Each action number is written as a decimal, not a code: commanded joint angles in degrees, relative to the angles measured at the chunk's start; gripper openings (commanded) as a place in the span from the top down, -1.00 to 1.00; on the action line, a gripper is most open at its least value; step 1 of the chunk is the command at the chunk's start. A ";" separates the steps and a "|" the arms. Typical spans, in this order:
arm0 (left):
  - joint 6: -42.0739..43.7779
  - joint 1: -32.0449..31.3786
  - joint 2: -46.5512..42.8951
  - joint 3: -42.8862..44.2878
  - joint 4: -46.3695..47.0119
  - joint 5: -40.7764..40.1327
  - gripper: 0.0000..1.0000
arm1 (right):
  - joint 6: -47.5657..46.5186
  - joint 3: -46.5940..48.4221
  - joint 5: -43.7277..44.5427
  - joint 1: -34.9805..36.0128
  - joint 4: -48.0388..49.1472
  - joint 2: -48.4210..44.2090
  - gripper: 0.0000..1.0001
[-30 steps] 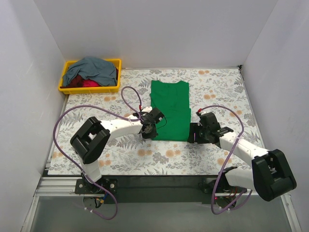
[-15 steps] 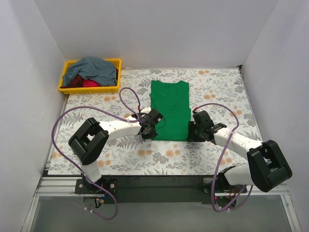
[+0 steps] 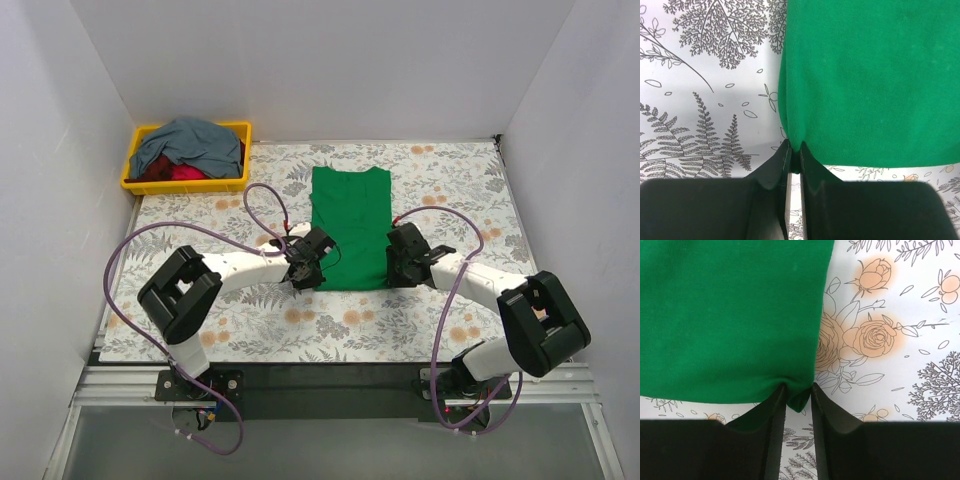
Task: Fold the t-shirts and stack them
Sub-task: Fold the tshirt
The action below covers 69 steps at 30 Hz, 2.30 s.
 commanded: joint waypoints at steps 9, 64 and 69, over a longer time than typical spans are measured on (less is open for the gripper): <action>-0.89 -1.30 -1.80 -6.99 -11.32 4.44 1.00 | -1.31 -7.23 -4.17 0.38 -11.76 3.77 0.97; 2.62 13.36 -28.18 1.01 -20.21 8.22 1.00 | -14.41 49.56 -3.21 6.71 -41.69 12.89 0.97; 3.59 15.83 -23.97 -3.12 -13.10 9.10 1.00 | -15.90 47.79 -4.88 5.04 -36.06 18.69 0.97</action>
